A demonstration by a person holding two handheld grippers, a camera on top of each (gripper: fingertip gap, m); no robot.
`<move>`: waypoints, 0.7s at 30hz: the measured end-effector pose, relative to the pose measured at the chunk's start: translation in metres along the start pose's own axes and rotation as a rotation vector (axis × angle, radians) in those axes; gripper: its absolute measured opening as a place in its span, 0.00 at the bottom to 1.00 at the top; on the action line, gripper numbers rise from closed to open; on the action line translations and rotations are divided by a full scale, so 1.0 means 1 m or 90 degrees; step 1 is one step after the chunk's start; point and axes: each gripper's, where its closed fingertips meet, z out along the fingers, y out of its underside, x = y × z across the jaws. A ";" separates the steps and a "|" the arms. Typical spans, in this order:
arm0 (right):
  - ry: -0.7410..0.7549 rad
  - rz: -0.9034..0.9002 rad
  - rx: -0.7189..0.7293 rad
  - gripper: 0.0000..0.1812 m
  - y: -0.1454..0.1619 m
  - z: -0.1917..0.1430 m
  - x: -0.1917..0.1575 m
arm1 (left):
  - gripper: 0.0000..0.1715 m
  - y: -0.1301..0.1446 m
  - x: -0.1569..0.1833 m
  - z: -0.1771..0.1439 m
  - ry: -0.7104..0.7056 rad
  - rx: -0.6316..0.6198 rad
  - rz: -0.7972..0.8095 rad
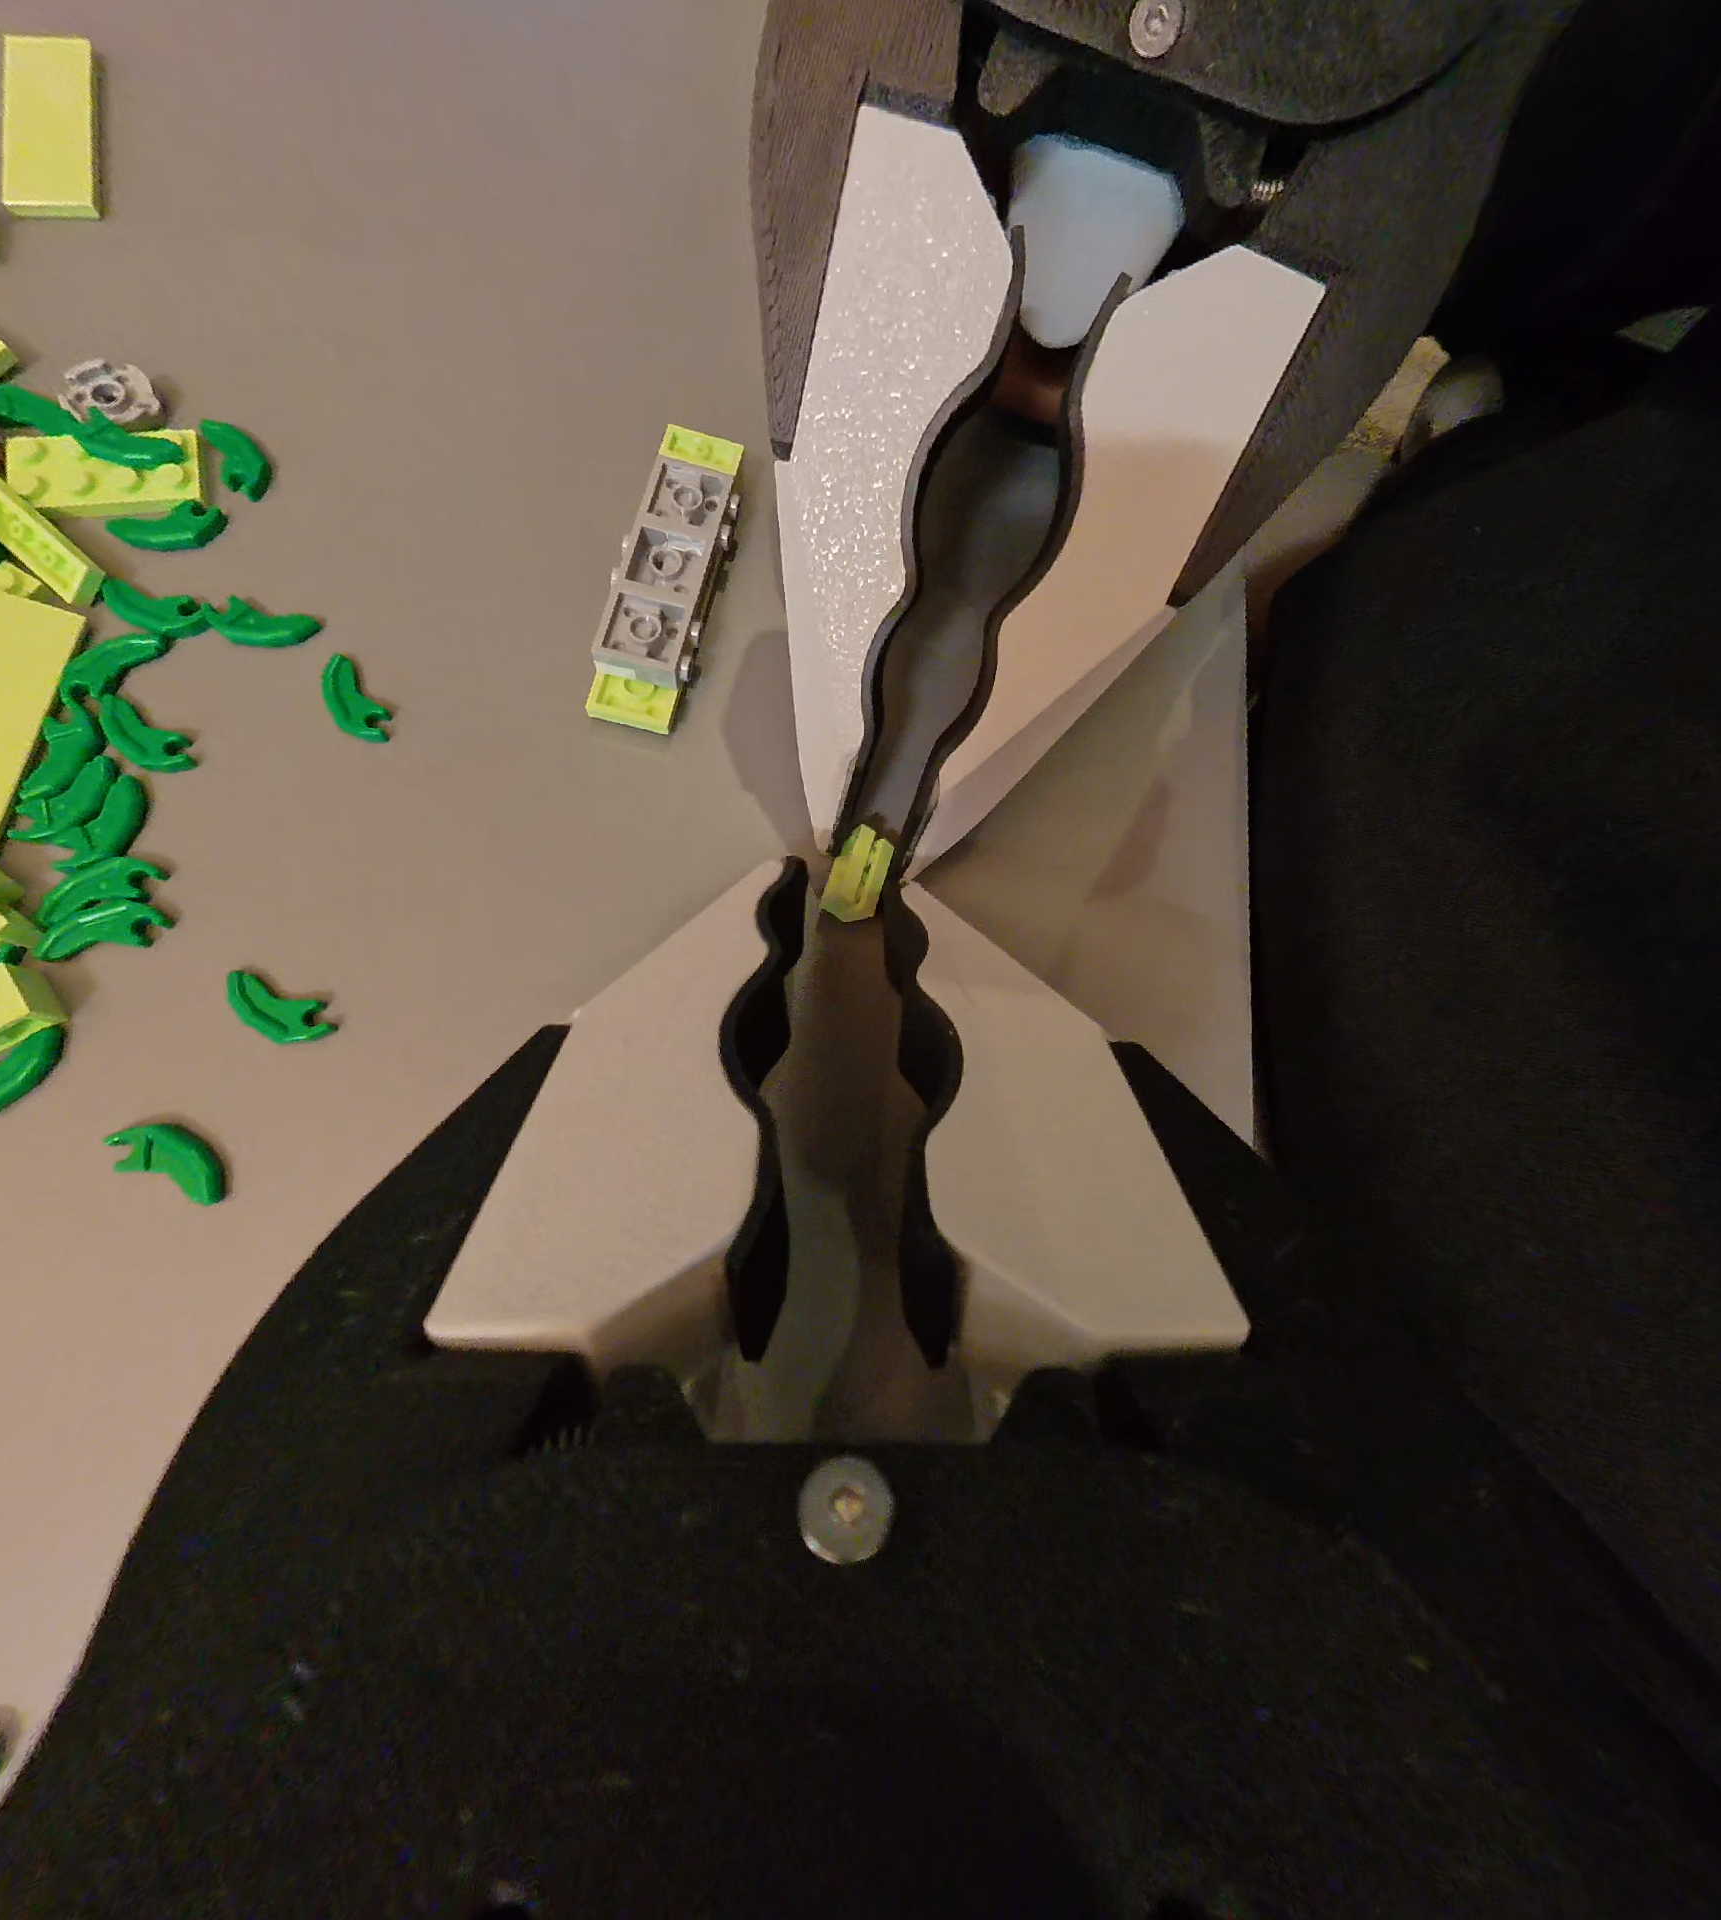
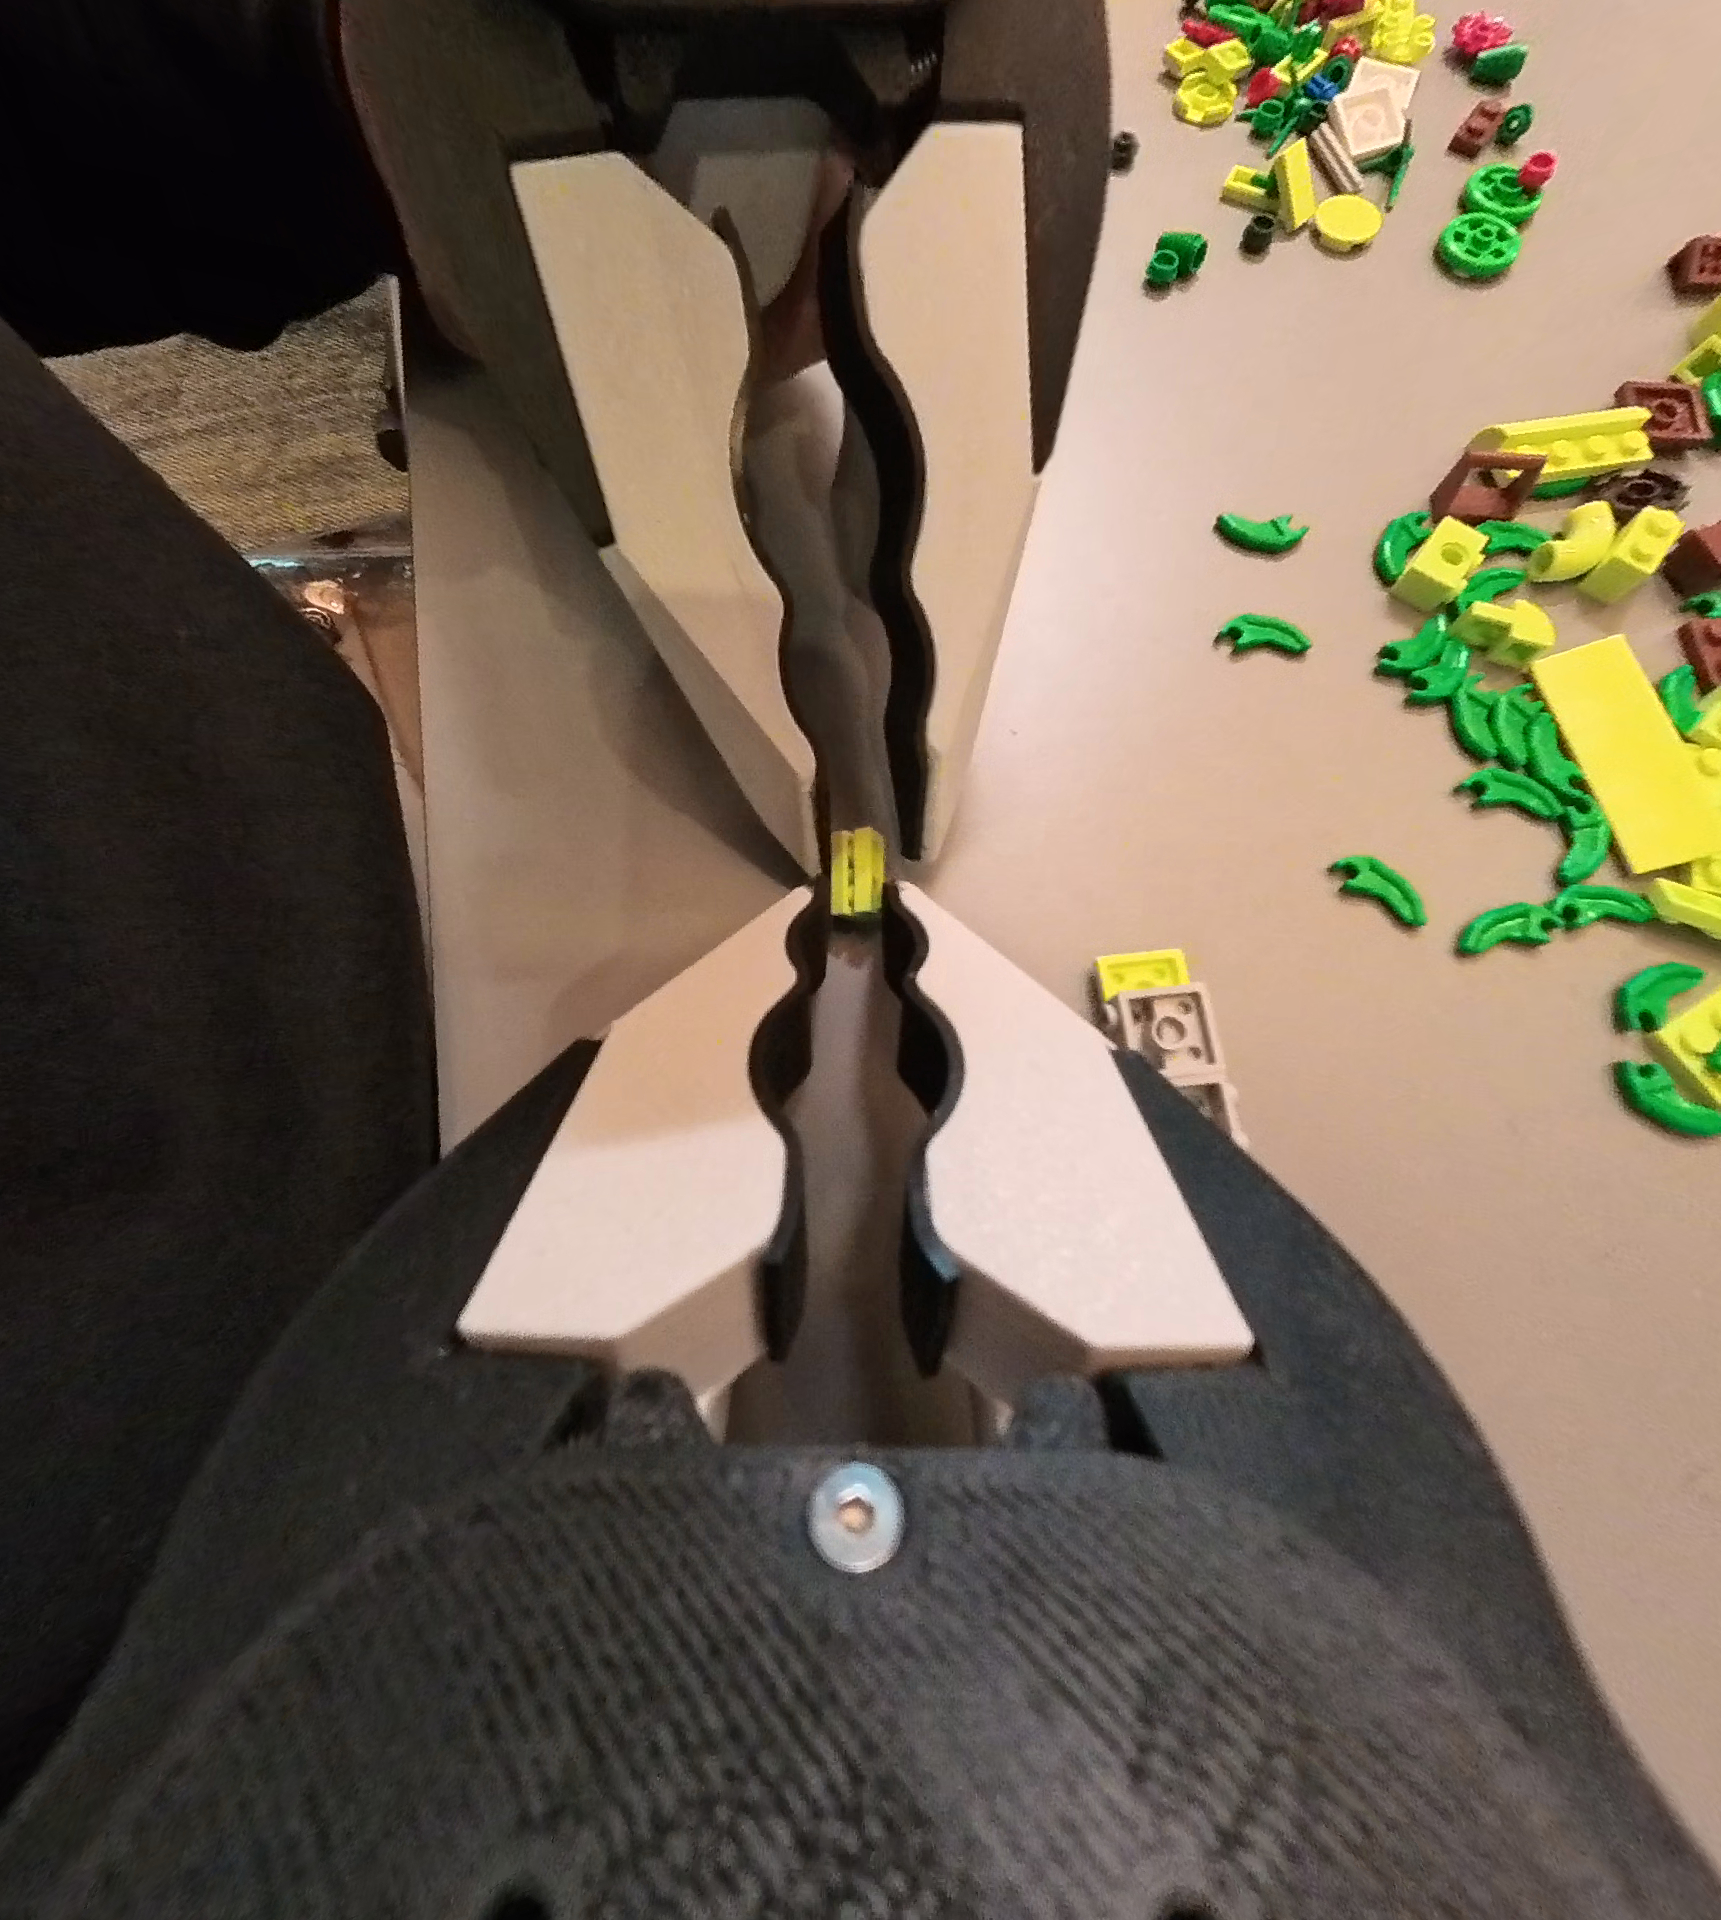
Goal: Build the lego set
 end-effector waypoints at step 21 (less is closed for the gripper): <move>0.025 -0.140 0.011 0.03 -0.002 -0.001 0.000 | 0.03 0.002 0.003 0.000 0.023 -0.005 -0.012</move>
